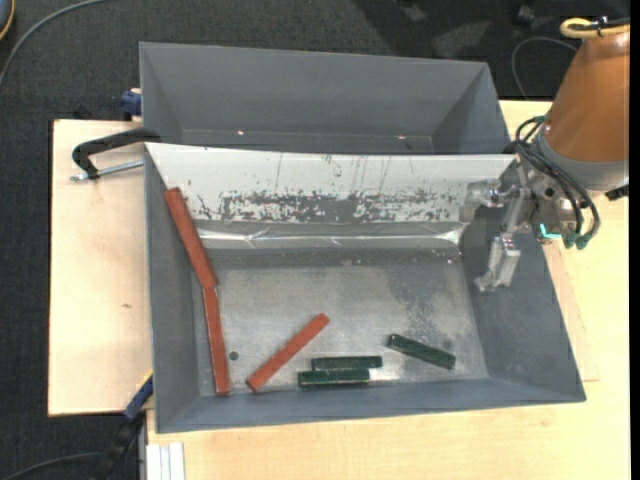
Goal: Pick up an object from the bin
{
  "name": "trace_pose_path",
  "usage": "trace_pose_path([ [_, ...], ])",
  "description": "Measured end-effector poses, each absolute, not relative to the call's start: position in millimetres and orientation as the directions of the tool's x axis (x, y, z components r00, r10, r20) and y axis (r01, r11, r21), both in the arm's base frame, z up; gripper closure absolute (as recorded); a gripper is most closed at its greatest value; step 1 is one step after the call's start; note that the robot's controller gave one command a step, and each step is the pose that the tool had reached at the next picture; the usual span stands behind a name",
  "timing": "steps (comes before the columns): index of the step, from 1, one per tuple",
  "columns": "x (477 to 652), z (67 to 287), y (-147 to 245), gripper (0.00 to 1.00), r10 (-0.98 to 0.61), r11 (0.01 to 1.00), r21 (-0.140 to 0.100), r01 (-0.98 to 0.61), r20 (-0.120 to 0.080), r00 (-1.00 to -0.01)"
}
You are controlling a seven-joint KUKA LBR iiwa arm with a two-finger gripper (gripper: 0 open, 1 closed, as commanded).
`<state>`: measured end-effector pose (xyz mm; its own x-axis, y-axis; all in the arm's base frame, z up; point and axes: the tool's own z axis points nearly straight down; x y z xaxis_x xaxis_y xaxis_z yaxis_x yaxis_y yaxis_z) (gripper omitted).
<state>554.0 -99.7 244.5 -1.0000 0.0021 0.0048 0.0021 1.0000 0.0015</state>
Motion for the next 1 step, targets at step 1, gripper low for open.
trace_pose_path([
  [1,527.5,128.1,-41.8,0.00,-0.145,0.989,0.004,-0.145,0.007,-0.989],
])
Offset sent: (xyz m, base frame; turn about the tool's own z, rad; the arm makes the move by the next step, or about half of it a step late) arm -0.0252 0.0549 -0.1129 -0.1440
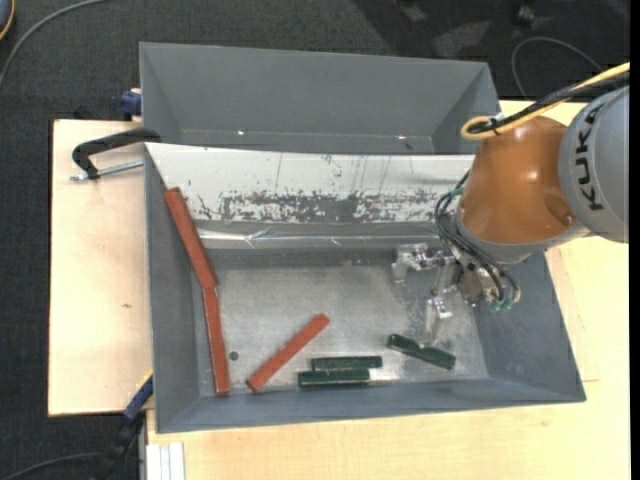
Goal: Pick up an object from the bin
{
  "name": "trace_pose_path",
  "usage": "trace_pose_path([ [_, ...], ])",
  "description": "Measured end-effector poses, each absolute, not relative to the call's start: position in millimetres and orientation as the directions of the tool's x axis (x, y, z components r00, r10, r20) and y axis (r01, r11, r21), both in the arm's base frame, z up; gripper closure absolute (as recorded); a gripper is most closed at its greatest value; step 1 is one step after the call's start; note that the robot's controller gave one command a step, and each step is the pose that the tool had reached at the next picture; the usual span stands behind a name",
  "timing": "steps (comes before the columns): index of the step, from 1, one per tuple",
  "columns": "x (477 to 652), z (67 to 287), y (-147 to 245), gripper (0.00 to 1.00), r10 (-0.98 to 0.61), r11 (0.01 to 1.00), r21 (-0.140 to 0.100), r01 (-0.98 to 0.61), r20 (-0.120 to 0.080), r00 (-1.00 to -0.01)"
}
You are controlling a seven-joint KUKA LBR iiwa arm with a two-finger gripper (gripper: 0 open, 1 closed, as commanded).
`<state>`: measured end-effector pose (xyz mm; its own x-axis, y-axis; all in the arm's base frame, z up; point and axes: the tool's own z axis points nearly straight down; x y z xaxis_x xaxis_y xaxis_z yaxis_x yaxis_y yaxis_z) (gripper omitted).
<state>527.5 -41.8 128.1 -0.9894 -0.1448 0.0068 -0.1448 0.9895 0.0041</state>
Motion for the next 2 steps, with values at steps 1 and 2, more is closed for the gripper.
trace_pose_path([
  [1,491.7,69.8,-63.7,0.00,-0.173,0.985,0.002,-0.173,0.007,-0.985],
  [2,494.7,73.4,-62.5,1.00,-0.176,0.984,0.000,-0.176,-0.001,-0.984],
])
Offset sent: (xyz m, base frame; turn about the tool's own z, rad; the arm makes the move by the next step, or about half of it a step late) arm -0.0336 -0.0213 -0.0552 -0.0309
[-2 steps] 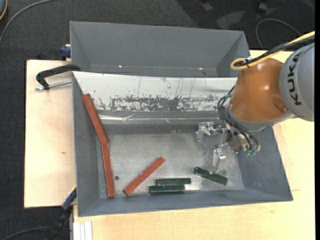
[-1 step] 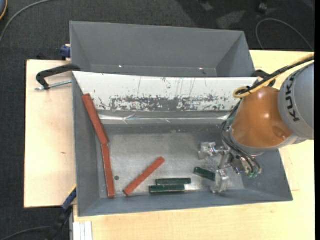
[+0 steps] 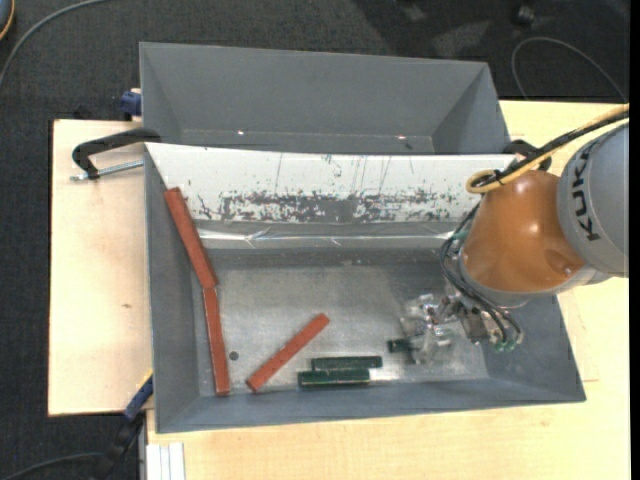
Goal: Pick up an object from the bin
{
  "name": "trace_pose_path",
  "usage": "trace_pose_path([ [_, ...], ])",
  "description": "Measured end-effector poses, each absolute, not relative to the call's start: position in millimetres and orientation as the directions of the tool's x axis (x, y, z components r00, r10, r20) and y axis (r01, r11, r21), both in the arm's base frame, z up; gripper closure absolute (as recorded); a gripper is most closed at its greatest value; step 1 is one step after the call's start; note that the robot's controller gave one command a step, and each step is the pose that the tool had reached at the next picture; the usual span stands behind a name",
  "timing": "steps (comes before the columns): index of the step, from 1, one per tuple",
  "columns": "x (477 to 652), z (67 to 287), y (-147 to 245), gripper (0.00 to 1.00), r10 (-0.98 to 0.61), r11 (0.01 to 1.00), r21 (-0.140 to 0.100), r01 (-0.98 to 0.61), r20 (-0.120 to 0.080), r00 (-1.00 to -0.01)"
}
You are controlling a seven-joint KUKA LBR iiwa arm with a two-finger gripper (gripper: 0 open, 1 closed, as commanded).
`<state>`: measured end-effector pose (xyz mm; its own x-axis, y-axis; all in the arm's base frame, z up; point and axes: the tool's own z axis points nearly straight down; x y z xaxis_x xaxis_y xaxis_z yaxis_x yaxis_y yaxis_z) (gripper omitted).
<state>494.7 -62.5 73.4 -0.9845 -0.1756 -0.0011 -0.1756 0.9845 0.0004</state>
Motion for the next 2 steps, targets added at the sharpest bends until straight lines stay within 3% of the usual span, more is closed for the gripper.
trace_pose_path([
  [1,567.1,199.4,-88.3,1.00,-0.508,0.862,-0.008,-0.507,-0.012,-0.862],
  [2,544.7,315.9,-77.0,1.00,-0.684,0.729,-0.011,-0.684,-0.010,-0.729],
])
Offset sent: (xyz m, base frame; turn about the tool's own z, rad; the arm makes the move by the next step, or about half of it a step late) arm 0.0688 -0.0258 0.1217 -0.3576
